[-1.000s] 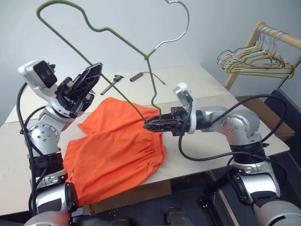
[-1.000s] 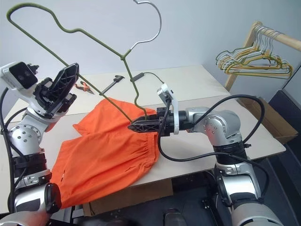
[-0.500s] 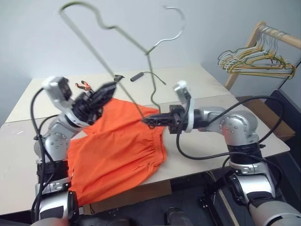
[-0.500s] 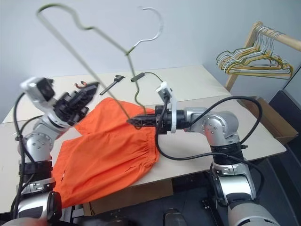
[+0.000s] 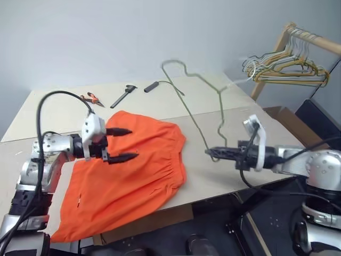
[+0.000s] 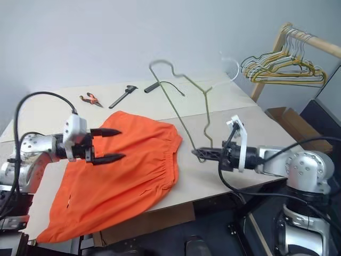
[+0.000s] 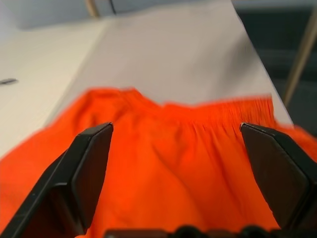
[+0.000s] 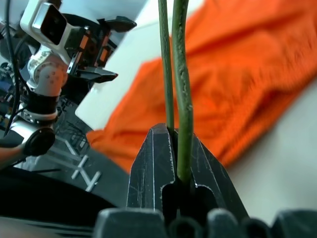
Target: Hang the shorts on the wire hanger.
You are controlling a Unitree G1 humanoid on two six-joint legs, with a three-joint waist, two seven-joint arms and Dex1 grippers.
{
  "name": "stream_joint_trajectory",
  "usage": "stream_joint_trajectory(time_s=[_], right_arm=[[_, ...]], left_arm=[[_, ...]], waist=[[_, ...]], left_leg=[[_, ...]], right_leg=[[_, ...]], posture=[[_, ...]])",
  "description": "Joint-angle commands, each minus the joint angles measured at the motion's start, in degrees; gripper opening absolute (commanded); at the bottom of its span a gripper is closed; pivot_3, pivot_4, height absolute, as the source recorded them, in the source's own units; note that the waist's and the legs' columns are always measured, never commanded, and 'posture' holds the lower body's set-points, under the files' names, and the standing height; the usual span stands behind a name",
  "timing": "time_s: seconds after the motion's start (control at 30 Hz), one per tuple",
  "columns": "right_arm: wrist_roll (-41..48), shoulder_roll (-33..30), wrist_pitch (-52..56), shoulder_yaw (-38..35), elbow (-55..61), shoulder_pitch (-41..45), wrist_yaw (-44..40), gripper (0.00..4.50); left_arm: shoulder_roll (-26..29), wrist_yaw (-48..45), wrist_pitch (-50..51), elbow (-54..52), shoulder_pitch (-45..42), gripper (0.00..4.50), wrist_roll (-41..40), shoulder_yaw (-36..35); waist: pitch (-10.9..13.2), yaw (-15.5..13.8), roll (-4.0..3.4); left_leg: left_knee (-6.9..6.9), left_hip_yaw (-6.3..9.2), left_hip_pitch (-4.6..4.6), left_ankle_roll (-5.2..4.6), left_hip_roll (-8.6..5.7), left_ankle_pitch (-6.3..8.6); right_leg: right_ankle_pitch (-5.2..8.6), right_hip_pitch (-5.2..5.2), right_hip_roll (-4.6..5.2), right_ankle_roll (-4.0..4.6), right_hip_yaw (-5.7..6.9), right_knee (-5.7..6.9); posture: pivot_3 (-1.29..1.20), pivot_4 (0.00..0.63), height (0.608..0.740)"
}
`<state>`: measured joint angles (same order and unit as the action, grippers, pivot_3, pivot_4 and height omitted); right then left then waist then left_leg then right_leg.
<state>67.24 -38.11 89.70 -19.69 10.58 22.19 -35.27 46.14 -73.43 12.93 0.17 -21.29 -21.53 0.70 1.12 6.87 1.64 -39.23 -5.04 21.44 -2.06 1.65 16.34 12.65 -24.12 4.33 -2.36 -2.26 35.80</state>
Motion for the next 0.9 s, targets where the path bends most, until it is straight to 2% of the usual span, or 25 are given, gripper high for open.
stream_joint_trajectory(time_s=[0.03,0.17,0.33,0.63,0.9], right_arm=[[6.0,-4.2,2.8,-4.2,-0.9,-6.9,1.2,0.00],[12.6,-10.5,2.8,-1.6,-4.4,-16.8,-2.4,0.00],[15.1,-15.5,2.8,4.7,-8.7,-18.9,-3.3,0.00],[7.1,-12.3,2.0,10.1,-13.6,-15.4,-2.8,0.00],[1.9,-6.7,1.1,10.5,-13.4,-13.9,-2.5,0.00]], left_arm=[[1.9,-2.7,-2.6,-2.6,0.2,4.46,1.5,1.4],[2.4,-3.3,-4.3,-2.2,-0.4,4.46,4.5,3.4],[2.3,-4.7,-4.9,-1.9,-0.4,4.46,4.4,3.4],[2.8,-5.7,-6.4,-0.5,-0.5,4.46,5.6,3.5],[3.1,-6.7,-7.0,0.2,-0.5,4.46,5.7,3.2]], waist=[[0.0,0.0,0.00],[0.0,0.1,0.00],[0.0,1.1,0.01],[0.0,0.6,0.01],[0.0,0.1,0.00]], left_leg=[[0.00,0.01,0.02,-0.01,0.01,0.01],[0.00,-0.02,-0.05,-0.05,0.02,0.03],[0.00,-0.19,-0.23,-0.07,0.09,0.03],[-0.01,-0.18,-0.22,-0.13,0.11,-0.01],[-0.02,-0.16,-0.12,-0.13,0.08,-0.01]], right_leg=[[0.01,0.00,-0.01,-0.01,0.02,-0.01],[0.01,0.06,-0.02,-0.02,-0.05,-0.01],[0.06,0.16,-0.14,-0.11,-0.28,-0.02],[0.07,0.11,-0.16,-0.15,-0.28,-0.01],[0.03,0.05,-0.11,-0.10,-0.25,-0.02]], posture=[[-0.15,0.000,0.740],[-0.15,0.000,0.740],[-0.15,0.000,0.740],[-0.14,0.000,0.740],[-0.15,0.000,0.740]])
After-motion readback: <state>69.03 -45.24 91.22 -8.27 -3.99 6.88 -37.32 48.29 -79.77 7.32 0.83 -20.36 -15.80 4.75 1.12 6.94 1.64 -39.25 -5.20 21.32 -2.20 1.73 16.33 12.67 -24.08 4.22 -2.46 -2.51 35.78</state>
